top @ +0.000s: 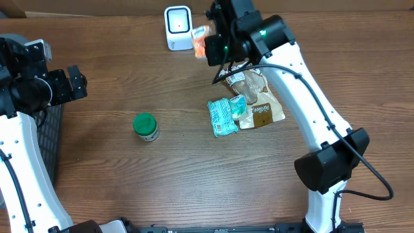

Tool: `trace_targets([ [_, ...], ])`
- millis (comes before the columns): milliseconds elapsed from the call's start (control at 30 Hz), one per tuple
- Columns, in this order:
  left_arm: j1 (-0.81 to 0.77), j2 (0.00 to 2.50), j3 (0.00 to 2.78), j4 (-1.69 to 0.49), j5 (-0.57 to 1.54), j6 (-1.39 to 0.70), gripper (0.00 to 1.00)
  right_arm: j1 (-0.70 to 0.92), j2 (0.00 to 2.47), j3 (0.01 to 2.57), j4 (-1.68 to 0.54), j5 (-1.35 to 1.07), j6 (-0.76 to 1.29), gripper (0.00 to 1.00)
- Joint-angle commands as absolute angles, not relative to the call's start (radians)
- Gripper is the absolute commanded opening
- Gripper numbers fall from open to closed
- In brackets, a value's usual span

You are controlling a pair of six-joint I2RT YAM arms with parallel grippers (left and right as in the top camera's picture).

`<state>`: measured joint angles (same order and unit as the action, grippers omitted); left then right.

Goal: Scan the item barcode
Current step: 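Lift the orange Kleenex pack and hold it before the scanner, then carry the orange pack right and lower it beside the snack bag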

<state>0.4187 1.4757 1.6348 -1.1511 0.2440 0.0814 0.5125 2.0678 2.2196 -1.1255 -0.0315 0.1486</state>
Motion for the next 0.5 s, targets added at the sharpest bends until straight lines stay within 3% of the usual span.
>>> trace_targets([
  [0, 0.416, 1.480, 1.638, -1.148, 0.255, 0.094, 1.00, 0.543, 2.061, 2.244, -1.075, 0.284, 0.120, 0.04],
  [167, 0.416, 1.480, 1.638, -1.148, 0.255, 0.094, 1.00, 0.582, 2.104, 2.244, -0.905, 0.487, -0.028, 0.04],
  [467, 0.416, 1.480, 1.638, -1.149, 0.255, 0.094, 1.00, 0.588, 2.310, 2.243, -0.474, 0.484, -0.519, 0.04],
])
